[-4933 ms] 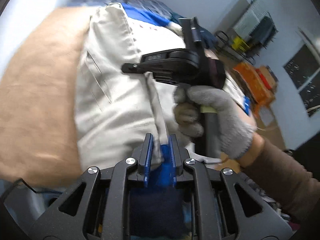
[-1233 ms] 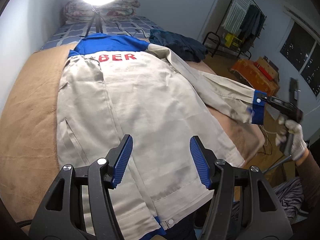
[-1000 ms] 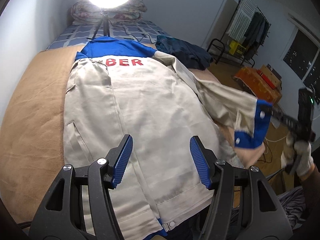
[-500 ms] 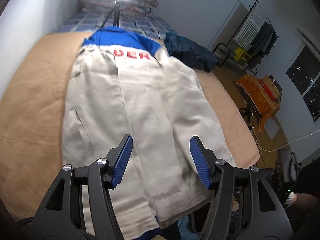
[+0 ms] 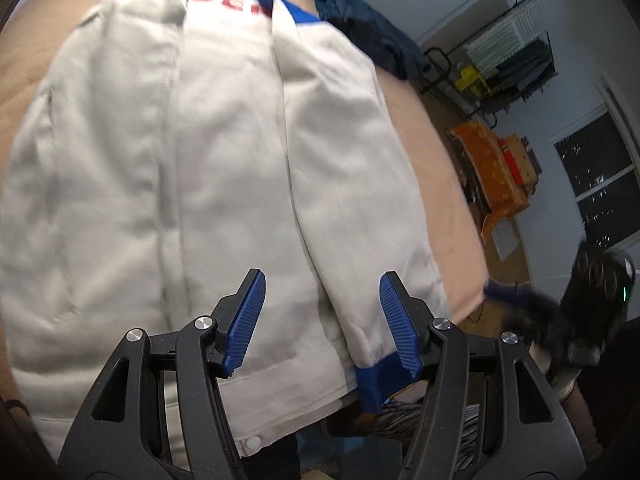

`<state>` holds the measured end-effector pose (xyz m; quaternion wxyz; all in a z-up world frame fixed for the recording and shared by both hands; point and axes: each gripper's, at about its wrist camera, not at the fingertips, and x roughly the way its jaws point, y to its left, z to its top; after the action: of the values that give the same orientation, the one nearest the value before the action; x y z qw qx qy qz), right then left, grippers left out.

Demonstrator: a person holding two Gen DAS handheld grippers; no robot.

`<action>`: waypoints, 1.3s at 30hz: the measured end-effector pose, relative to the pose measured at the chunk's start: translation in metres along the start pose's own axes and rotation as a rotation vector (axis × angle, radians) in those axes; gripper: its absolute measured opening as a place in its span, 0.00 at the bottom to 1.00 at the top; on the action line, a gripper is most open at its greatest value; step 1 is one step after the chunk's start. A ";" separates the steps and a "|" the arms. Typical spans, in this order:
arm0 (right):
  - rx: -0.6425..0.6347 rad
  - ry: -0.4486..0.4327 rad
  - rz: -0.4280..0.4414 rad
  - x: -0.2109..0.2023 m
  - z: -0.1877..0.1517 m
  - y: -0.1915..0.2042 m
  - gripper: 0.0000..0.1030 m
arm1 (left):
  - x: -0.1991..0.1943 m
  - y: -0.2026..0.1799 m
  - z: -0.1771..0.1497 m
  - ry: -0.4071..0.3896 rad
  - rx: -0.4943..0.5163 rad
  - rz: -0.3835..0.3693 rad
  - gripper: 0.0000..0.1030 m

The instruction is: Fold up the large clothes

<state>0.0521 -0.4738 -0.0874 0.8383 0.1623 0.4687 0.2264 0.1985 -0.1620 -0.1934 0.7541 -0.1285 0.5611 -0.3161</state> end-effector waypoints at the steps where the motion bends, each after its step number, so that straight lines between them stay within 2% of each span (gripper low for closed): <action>1: 0.055 -0.005 -0.007 -0.001 0.000 -0.016 0.49 | 0.006 -0.001 -0.002 0.014 0.000 -0.001 0.59; 5: 0.251 0.031 0.044 0.012 -0.007 -0.064 0.46 | 0.025 0.001 -0.009 0.058 -0.040 -0.035 0.59; 7: 0.297 0.049 0.078 0.023 -0.008 -0.076 0.46 | 0.036 0.003 -0.009 0.082 -0.078 -0.059 0.59; 10: 0.321 0.071 0.077 0.037 -0.005 -0.082 0.46 | 0.050 0.006 -0.009 0.098 -0.107 -0.065 0.58; 11: 0.331 0.074 0.079 0.042 -0.005 -0.083 0.43 | 0.053 0.006 -0.009 0.098 -0.114 -0.071 0.53; 12: 0.346 0.073 0.090 0.047 -0.004 -0.085 0.39 | 0.057 0.006 -0.009 0.104 -0.119 -0.080 0.34; 13: 0.355 0.073 0.091 0.051 -0.001 -0.087 0.28 | 0.062 0.005 -0.008 0.119 -0.117 -0.086 0.07; 14: 0.347 0.073 0.080 0.054 0.001 -0.086 0.12 | 0.065 0.002 -0.009 0.127 -0.107 -0.086 0.01; 15: 0.323 0.081 0.052 0.057 0.004 -0.083 0.04 | 0.064 -0.001 -0.009 0.121 -0.096 -0.081 0.02; 16: 0.280 0.091 0.003 0.057 0.007 -0.078 0.00 | 0.062 -0.007 -0.011 0.107 -0.068 -0.078 0.01; 19: 0.204 0.073 -0.107 0.045 0.016 -0.072 0.00 | 0.056 -0.031 -0.018 0.091 0.028 -0.087 0.01; 21: 0.210 0.068 -0.107 0.036 0.017 -0.078 0.00 | 0.052 -0.041 -0.022 0.077 0.085 -0.057 0.01; 24: 0.239 0.083 -0.049 0.029 0.023 -0.087 0.12 | 0.048 -0.045 -0.025 0.068 0.136 0.005 0.01; 25: 0.250 0.070 -0.021 0.028 0.028 -0.089 0.28 | 0.046 -0.043 -0.025 0.062 0.126 0.026 0.01; 26: 0.254 0.046 -0.012 0.026 0.033 -0.091 0.37 | 0.044 -0.041 -0.025 0.059 0.115 0.022 0.01; 27: 0.255 0.031 -0.010 0.025 0.039 -0.092 0.38 | 0.044 -0.042 -0.026 0.063 0.113 0.025 0.02; 30: 0.272 -0.019 0.008 0.027 0.070 -0.102 0.44 | 0.035 -0.041 -0.028 0.047 0.109 0.023 0.12; 33: 0.276 -0.061 0.002 0.038 0.105 -0.113 0.50 | 0.024 -0.045 -0.027 0.028 0.134 0.011 0.12; 39: 0.325 -0.129 -0.031 0.070 0.164 -0.155 0.56 | 0.010 -0.054 -0.025 -0.008 0.210 0.045 0.12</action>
<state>0.2607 -0.5777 -0.1289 0.8326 0.3027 0.4470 0.1239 0.1595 -0.2055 -0.1802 0.7726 -0.0374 0.5246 -0.3556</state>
